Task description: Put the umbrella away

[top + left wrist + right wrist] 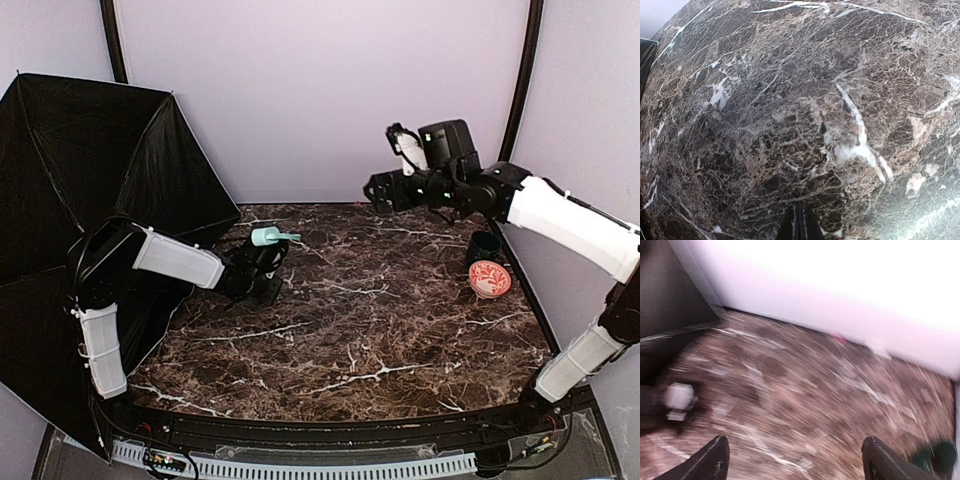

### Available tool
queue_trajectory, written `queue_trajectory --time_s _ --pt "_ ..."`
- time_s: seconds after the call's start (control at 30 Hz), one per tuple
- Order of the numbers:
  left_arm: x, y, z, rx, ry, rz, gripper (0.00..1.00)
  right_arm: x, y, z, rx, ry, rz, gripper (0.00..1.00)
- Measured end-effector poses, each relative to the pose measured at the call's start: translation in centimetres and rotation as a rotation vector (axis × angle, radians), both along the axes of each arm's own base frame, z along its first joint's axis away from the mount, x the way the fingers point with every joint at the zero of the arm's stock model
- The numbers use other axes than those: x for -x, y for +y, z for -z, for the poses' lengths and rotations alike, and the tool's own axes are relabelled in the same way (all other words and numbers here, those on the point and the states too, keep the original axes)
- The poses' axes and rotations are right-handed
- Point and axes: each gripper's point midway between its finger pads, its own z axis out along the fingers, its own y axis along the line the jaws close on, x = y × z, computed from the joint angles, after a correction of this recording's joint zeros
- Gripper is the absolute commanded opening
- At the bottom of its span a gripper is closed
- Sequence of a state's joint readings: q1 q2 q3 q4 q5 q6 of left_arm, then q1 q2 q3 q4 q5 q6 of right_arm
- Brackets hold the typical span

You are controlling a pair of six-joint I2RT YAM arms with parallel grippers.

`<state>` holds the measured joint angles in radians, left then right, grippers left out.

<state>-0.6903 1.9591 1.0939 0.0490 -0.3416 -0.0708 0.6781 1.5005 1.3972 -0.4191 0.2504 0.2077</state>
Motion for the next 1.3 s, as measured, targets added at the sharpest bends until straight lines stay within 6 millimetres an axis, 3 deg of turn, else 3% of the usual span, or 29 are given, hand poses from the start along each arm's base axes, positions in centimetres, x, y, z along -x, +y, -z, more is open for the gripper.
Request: queue_trajectory --time_s 0.03,0.1,0.2,0.3,0.43,0.57,0.67,0.83,0.97,1.13,1.3 --pt "0.1 0.0 0.0 -0.002 -0.002 0.001 0.00 1.1 2.3 -2.3 -0.022 -0.042 -0.084 0.99" --pt "0.1 0.0 0.0 -0.006 -0.004 0.003 0.00 5.2 8.1 -6.9 -0.049 -0.141 -0.315 1.00" --pt "0.1 0.0 0.0 -0.010 -0.005 0.005 0.00 12.9 15.5 -10.2 -0.013 -0.257 -0.625 1.00" --pt "0.1 0.0 0.0 -0.011 -0.005 0.007 0.00 17.3 20.4 -9.4 0.107 -0.325 -0.787 1.00" --pt "0.1 0.0 0.0 -0.011 -0.005 0.007 0.00 18.0 24.4 -5.1 0.370 -0.377 -0.824 1.00" --pt "0.1 0.0 0.0 -0.011 -0.005 0.007 0.00 16.2 25.0 -1.5 0.619 -0.409 -0.770 1.00" --pt "0.2 0.0 0.0 -0.010 -0.005 0.007 0.00 14.7 24.2 -0.4 0.765 -0.428 -0.723 1.00" --pt "0.3 0.1 0.0 -0.009 -0.004 0.008 0.00 13.1 23.3 -1.7 0.839 -0.464 -0.667 0.90" --pt "0.3 0.0 0.0 -0.008 -0.004 0.009 0.00 12.8 23.3 -1.9 0.857 -0.487 -0.682 0.72" --pt "0.3 0.1 0.0 -0.010 -0.004 0.010 0.00 12.9 23.3 -1.5 0.879 -0.490 -0.698 0.71" --pt "0.3 0.0 0.0 -0.009 -0.005 0.011 0.00 13.0 23.8 -1.9 0.871 -0.515 -0.700 0.56"
